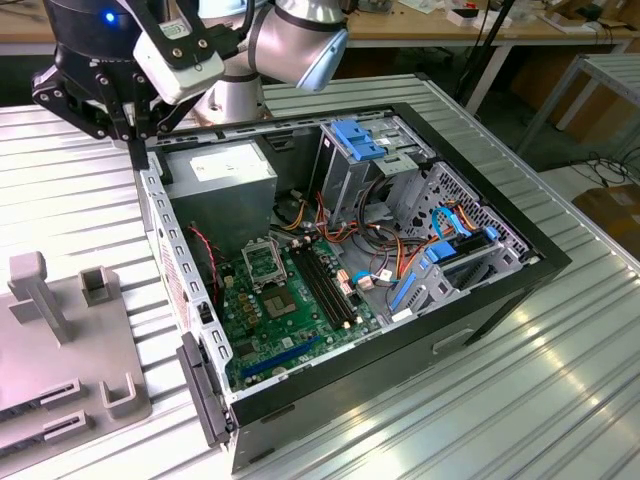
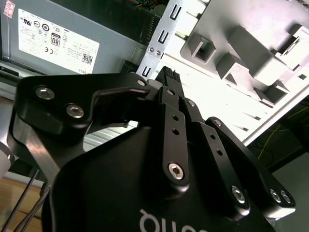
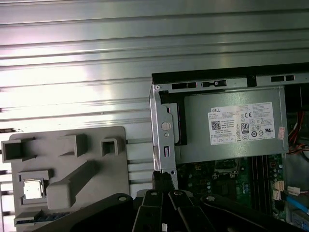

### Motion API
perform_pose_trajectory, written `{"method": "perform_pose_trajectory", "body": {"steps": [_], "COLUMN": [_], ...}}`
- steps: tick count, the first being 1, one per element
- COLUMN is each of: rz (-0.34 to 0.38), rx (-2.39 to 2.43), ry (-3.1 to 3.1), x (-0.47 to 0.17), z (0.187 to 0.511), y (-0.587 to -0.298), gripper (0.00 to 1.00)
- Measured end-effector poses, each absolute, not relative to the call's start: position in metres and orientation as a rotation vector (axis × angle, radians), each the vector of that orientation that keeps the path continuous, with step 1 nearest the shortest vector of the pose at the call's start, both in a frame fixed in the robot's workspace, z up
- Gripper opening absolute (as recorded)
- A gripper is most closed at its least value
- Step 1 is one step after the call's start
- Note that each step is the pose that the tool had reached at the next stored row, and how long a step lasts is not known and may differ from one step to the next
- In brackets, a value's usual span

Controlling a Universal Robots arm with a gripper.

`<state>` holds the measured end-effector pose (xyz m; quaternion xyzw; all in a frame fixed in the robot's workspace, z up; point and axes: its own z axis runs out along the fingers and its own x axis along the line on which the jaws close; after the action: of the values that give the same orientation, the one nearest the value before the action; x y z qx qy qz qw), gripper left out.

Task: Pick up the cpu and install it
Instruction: 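Reach for the cpu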

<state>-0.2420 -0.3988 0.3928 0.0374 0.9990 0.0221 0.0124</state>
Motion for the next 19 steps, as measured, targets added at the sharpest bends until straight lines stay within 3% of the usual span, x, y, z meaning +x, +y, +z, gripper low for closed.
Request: {"method": "perform_pose_trajectory", "body": {"steps": [19], "rz": [0.069], "rx": [0.117], "ry": [3.114], "x": [-0.254], "z": [0.393], "y": [-0.399], "gripper": [0.1]}}
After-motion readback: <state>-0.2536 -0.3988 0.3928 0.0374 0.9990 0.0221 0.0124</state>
